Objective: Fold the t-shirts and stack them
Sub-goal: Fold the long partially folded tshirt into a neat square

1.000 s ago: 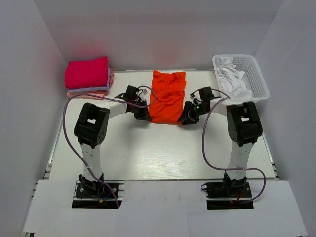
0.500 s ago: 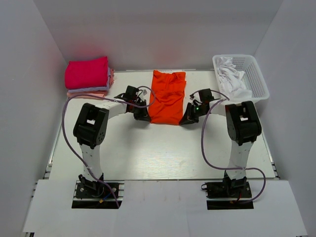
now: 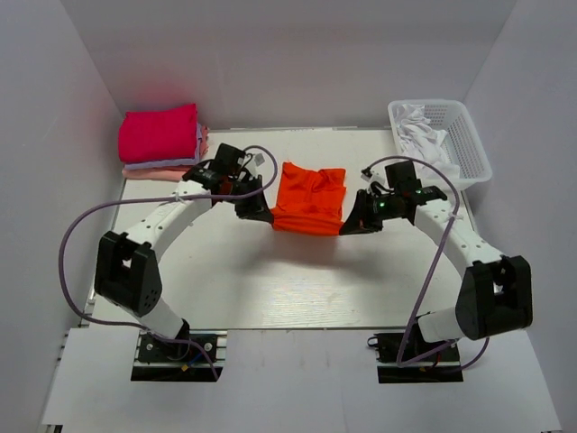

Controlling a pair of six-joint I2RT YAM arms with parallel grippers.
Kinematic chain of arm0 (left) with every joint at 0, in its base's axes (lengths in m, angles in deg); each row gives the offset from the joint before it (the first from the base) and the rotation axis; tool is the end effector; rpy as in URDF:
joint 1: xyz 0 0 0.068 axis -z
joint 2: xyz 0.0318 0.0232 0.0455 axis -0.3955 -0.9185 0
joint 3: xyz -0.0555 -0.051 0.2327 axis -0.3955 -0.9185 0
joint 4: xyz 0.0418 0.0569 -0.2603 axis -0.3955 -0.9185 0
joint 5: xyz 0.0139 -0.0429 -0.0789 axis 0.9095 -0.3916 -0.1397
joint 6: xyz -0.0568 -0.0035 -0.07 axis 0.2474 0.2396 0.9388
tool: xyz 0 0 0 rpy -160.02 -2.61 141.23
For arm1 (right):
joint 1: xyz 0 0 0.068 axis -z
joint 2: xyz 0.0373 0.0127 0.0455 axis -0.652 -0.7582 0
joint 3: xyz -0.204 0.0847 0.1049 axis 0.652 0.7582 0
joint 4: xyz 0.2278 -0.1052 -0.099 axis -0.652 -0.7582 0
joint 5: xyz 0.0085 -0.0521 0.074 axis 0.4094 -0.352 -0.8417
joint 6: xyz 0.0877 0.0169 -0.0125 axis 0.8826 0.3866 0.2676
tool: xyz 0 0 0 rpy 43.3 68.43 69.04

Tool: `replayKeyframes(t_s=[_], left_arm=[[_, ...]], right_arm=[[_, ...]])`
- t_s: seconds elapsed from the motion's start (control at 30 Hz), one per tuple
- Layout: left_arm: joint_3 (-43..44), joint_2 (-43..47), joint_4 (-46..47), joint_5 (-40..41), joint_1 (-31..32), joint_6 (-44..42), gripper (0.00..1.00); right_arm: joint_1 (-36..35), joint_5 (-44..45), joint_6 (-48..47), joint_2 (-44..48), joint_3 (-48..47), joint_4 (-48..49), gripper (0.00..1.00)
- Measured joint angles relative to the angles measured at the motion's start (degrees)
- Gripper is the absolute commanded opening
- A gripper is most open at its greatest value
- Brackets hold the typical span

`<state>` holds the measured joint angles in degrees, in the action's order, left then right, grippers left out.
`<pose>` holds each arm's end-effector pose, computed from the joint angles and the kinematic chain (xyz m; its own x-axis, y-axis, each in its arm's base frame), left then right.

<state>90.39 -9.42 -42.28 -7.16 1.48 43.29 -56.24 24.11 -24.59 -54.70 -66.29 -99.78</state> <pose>0.3140 -0.1835 0.1968 -0.9584 -0.0077 -0.2854 0.1614 0.8101 -0.5636 0.2949 0.1314 0.1823 -0.9291 0.0240 -0.3690 -0.2391 0.7221 0.6491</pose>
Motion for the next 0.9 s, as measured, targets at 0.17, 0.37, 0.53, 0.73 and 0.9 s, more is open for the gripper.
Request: replayKeyframes(t_s=[0.17, 0.37, 0.53, 0.73, 0.9], left_arm=[[9.01, 0.35, -8.63, -1.03, -0.24, 1.6, 0.0], [21.79, -6.69, -14.12, -0.17, -1.64, 3.1, 0.0], [31.98, -15.32, -15.13, 3.13, -1.84, 4.13, 0.0], [42.29, -25.05, -14.91, 4.24, -2.71, 4.79, 0.0], [45.62, -30.38, -13.51, 4.72, -3.78, 6.12, 0.0]], right_arm=[[0.13, -0.13, 0.26, 1.51, -7.48, -6.86, 0.0], [1.14, 0.46, 2.38, -2.03, -15.45, -9.64, 0.0], [3.08, 1.31, 2.58, -8.98, -23.12, -9.53, 0.0], [4.7, 0.42, 2.56, -18.62, -31.17, -9.09, 0.0], [5.92, -0.31, 2.62, -25.55, -36.87, -8.85, 0.0]])
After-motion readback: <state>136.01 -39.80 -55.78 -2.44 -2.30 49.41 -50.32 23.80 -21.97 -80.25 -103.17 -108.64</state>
